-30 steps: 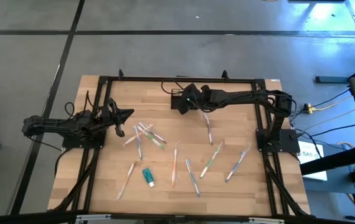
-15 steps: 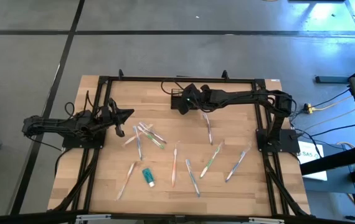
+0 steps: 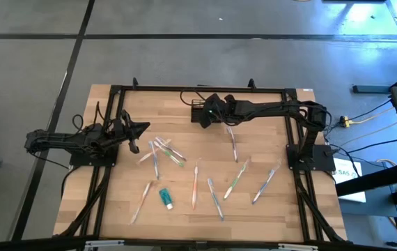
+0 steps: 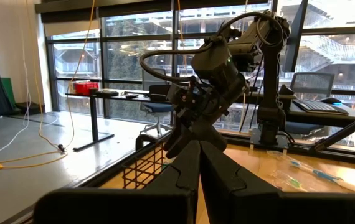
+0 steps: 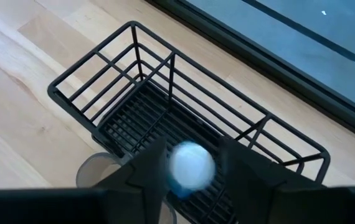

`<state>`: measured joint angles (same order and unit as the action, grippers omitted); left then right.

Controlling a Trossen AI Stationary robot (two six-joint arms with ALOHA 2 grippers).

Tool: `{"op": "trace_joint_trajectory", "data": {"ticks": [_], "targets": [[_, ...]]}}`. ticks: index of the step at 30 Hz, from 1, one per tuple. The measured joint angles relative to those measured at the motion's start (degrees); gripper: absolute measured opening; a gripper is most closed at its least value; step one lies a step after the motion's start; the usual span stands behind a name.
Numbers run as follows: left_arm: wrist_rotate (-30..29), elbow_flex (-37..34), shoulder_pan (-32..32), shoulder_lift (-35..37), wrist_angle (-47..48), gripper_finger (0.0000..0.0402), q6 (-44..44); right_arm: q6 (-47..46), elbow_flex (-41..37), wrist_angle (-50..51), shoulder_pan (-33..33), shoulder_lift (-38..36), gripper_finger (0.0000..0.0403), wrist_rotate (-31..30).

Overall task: Pick & Place toothbrushing station
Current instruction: Put the top mouthwash into the middle section of the wire organizer, then put the mouthwash into the middle section of the wire organizer

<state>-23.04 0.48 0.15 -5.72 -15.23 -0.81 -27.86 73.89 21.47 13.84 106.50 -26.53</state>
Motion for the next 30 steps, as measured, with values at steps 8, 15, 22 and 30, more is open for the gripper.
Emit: {"op": "trace_joint_trajectory", "data": {"ticks": [8,15,22,30], "targets": [[-0.01,-0.01,-0.01,-0.01,0.00,0.0006,0.01,0.02,0.00,0.00,-0.01,0.00,0.0157,0.40],[0.01,-0.01,0.01,-0.02,0.01,0.0006,0.01,1.37,1.44,-0.03,0.01,0.00,0.0158,-1.38],[-0.01,-0.01,-0.01,-0.02,0.01,0.0006,0.01,4.07,3.66,0.08,0.01,0.00,0.0158,-1.06],[0.01,-0.01,-0.01,-0.01,0.00,0.0006,0.01,9.22,9.03,7.93,-0.16,-0.02,0.0158,-0.92]]}}
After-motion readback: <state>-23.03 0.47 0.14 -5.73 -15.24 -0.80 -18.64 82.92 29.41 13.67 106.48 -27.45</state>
